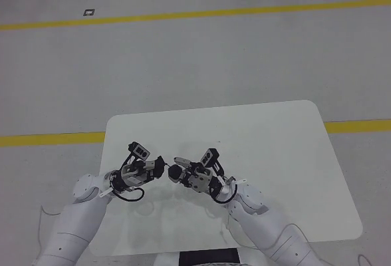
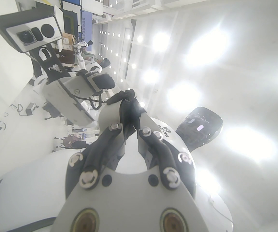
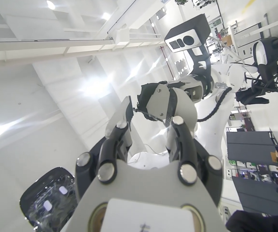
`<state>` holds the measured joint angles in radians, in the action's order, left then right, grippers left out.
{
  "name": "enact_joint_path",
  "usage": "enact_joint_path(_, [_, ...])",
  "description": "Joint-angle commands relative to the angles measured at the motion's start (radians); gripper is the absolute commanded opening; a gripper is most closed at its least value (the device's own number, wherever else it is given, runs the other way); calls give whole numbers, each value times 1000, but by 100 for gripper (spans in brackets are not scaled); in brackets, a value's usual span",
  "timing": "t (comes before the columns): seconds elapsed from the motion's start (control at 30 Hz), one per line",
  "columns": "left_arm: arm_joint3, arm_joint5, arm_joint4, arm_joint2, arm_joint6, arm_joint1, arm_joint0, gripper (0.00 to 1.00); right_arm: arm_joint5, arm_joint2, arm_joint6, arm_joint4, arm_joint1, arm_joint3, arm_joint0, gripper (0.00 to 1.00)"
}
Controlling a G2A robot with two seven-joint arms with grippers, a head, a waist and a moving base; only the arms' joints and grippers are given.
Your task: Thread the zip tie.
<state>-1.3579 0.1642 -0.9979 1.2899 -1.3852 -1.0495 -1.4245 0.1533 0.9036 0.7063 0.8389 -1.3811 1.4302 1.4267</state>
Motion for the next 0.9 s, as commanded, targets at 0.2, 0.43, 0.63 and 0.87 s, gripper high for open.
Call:
enact_joint_path(0.2, [0, 0, 0, 0, 0, 0, 0, 0, 16, 5, 13, 0, 0, 3, 3, 22])
enact_joint_path(0.43, [0, 0, 0, 0, 0, 0, 0, 0, 33, 4, 37, -3, -1, 3, 3, 18])
enact_joint_path(0.63, [0, 0, 0, 0, 0, 0, 0, 0, 43, 3, 48, -6, -1, 2, 2, 12])
enact_joint_path(0.87, [0, 0, 0, 0, 0, 0, 0, 0, 51, 3, 58, -6, -2, -4, 2, 0])
